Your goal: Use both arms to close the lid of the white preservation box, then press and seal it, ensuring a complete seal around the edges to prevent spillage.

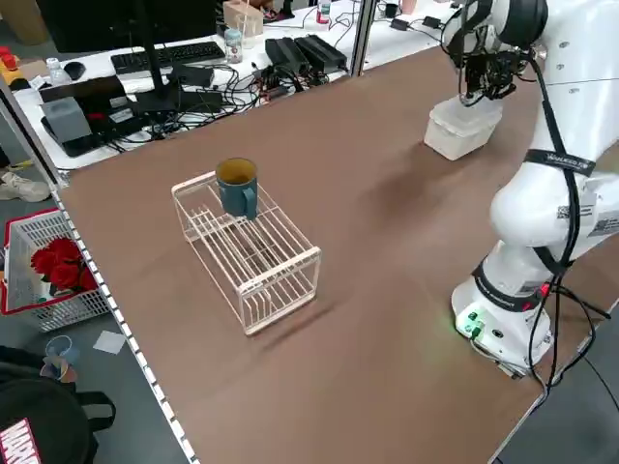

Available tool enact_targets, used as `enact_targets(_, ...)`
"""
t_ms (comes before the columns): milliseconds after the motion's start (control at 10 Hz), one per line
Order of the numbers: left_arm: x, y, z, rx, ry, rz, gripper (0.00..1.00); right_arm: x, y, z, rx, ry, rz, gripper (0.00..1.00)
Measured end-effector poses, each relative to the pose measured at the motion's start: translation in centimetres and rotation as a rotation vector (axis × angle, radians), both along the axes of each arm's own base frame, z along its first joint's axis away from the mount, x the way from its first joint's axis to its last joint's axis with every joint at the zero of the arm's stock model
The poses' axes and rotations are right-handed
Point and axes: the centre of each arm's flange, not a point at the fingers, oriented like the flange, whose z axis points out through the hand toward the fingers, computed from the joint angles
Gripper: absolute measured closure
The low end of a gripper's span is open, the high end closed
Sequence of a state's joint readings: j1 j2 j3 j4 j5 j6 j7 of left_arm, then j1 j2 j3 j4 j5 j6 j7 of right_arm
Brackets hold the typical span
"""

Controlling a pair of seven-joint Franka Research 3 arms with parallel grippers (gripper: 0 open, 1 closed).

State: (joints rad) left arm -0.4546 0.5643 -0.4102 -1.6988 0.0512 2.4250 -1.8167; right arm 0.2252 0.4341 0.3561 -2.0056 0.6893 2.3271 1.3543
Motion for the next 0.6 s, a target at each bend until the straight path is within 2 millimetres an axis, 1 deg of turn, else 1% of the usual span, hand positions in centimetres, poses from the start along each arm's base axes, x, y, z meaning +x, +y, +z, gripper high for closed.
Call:
enact_targets(200,0.5,1.1,0.3,0.050,0.020,-0.013,0.99,1.8,-0.4,3.0,-0.003,-0.022,0.051,0.98)
enact_targets(400,0.8,3.4,0.8,0.153,0.075,-0.062,0.99,3.5,-0.9,5.6,-0.045,-0.061,0.136,0.98)
enact_targets(500,1.1,4.6,1.5,0.176,0.085,-0.077,0.99,4.4,-0.7,7.2,-0.063,-0.098,0.175,0.98)
enact_targets(600,1.2,5.6,2.2,0.184,0.083,-0.085,0.99,5.5,-0.3,9.2,-0.073,-0.147,0.206,0.98)
